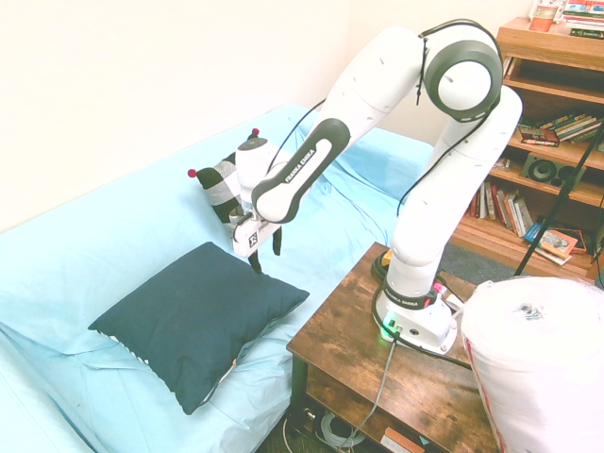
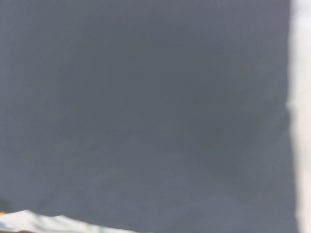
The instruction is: Lift the pillow
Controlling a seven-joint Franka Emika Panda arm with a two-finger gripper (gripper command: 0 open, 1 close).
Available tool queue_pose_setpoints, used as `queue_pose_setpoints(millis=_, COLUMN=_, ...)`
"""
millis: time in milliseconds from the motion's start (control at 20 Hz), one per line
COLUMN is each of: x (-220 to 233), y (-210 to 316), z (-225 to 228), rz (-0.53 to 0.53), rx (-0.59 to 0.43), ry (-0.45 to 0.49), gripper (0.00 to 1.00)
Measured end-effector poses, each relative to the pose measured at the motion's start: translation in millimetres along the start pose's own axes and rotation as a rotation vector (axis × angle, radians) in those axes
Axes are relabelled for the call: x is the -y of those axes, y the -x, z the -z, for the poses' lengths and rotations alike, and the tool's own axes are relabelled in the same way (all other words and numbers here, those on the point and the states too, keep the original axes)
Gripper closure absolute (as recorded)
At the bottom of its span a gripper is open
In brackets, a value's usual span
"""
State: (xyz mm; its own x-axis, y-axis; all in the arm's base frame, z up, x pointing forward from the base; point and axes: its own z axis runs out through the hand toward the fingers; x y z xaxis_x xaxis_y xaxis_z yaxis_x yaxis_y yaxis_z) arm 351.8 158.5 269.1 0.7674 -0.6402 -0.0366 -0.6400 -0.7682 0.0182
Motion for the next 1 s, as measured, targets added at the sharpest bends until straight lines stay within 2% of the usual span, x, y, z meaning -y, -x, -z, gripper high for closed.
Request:
queue_pose_setpoints(millis=600, x=47.1, y=137.6, z=-113.5, rz=0.009, rx=0.002, ry=0.006, gripper=0.0)
queue_pose_setpoints(millis=1000, x=64.2, y=151.1, z=-176.7, rz=-0.031, rx=0.012, ry=0.012, gripper=0.0)
